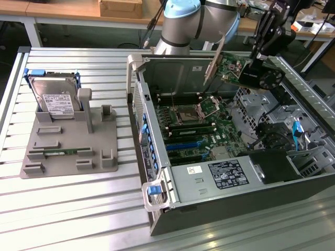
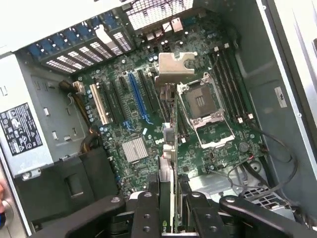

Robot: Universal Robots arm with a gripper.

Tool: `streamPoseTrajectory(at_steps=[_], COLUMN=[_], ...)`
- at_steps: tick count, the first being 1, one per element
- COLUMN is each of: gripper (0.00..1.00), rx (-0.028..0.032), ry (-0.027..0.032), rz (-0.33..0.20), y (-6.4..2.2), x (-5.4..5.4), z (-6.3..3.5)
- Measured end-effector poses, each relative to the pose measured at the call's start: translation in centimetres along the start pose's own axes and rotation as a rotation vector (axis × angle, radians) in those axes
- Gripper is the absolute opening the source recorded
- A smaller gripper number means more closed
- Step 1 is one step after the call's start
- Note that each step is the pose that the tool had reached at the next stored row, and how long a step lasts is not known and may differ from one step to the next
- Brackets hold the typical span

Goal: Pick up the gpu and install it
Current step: 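Insert the gpu into the slot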

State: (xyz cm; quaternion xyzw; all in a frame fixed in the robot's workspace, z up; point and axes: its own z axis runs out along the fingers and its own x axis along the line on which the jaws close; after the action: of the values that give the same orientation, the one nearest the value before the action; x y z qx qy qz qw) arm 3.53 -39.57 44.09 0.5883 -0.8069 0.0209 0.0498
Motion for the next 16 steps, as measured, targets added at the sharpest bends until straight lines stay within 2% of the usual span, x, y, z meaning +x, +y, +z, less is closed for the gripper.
streamPoseTrajectory(at_steps=[1,3,4,6,7,16], gripper=[0.26,0.26,0.26,0.26,0.26,0.26], rx=[0.0034,0.0066,0.0112,0.0161,0.0212,0.0503], ry=[0.0009,0.0016,0.0027,0.0038,0.005,0.012], rz=[-0.032,-0.062,-0.106,-0.152,-0.201,-0.476], y=[0.0,0.0,0.0,0.0,0.0,0.0], x=[0.0,0.0,-0.01,-0.01,-0.01,-0.02], z=[0.01,0.02,0.04,0.05,0.07,0.14])
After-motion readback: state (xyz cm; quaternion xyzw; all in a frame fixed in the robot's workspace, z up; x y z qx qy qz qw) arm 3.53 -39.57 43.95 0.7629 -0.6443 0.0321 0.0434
